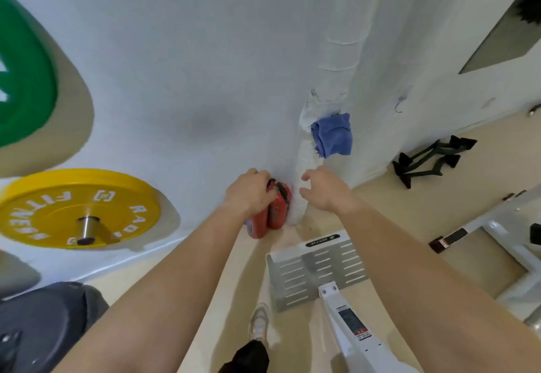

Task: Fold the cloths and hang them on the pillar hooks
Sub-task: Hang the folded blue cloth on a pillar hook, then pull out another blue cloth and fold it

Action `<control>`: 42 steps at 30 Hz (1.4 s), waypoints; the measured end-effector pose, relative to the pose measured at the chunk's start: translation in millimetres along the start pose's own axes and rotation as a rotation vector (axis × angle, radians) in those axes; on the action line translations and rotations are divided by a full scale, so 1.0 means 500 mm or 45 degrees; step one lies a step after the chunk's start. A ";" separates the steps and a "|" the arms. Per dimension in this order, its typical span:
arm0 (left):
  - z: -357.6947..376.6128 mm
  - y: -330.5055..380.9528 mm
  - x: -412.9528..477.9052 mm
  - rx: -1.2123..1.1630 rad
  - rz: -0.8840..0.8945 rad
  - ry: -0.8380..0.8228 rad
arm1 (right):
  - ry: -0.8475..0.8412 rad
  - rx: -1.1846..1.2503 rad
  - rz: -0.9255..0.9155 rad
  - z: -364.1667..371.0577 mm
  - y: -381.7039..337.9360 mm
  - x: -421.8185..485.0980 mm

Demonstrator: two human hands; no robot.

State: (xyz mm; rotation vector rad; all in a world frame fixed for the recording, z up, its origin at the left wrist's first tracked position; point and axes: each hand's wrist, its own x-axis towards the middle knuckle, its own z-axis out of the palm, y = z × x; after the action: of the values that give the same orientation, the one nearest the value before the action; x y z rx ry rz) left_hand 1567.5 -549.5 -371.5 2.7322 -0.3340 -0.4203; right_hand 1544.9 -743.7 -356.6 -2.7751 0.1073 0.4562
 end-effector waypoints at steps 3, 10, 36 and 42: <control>0.047 -0.061 -0.134 -0.018 -0.089 -0.006 | -0.052 0.035 -0.119 0.095 -0.064 -0.086; 0.159 -0.204 -0.442 -0.017 -0.360 -0.184 | -0.343 0.012 -0.213 0.314 -0.183 -0.300; 0.731 -0.914 -1.412 -0.499 -0.813 -0.464 | -0.829 -0.048 -0.196 1.283 -0.606 -1.008; 1.041 -1.092 -1.541 -0.614 -1.023 -0.378 | -0.934 -0.006 -0.348 1.654 -0.604 -1.027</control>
State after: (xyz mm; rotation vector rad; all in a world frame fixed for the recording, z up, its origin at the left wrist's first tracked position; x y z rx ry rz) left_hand 777.0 2.8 -853.5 2.2090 0.7341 -0.9645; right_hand 849.9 -175.8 -839.3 -2.3912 -0.4330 1.3372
